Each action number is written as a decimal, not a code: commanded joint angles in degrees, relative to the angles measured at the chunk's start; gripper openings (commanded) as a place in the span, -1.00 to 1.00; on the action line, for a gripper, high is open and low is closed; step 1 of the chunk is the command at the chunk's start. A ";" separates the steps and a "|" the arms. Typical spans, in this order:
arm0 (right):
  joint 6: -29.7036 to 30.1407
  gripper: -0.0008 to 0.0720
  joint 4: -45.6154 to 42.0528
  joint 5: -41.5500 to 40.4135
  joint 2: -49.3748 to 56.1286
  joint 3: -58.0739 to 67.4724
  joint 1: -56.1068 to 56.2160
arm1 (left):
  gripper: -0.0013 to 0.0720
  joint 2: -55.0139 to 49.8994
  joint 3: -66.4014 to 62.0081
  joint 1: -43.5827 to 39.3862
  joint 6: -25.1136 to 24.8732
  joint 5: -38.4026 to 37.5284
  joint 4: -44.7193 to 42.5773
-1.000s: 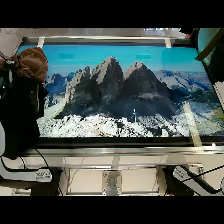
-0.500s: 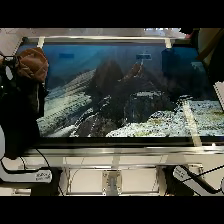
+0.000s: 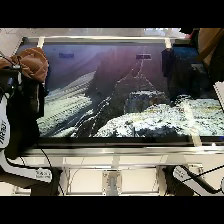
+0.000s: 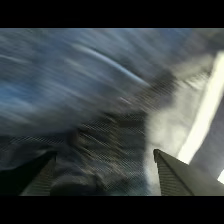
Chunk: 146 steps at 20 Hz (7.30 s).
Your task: Fold the clothes and pants, and hang the long-sleeved shirts on hangers.
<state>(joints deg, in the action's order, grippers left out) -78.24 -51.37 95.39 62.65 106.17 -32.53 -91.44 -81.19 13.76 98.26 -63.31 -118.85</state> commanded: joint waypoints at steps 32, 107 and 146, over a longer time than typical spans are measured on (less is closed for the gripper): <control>3.08 0.90 -10.43 -5.53 10.03 -3.91 0.07 | 0.96 3.10 -4.55 -54.01 6.71 31.47 24.09; -1.14 -0.89 -9.53 -22.21 -8.24 -35.19 46.42 | -0.90 36.59 7.72 -31.87 4.13 17.81 25.16; 13.94 -0.02 -3.45 -19.93 11.06 -44.09 33.77 | 0.77 44.96 47.78 -28.41 16.59 20.20 45.51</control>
<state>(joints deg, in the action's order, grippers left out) -63.13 -53.30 69.91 75.35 63.35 1.10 -47.46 -35.86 -14.61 114.26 -43.72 -79.13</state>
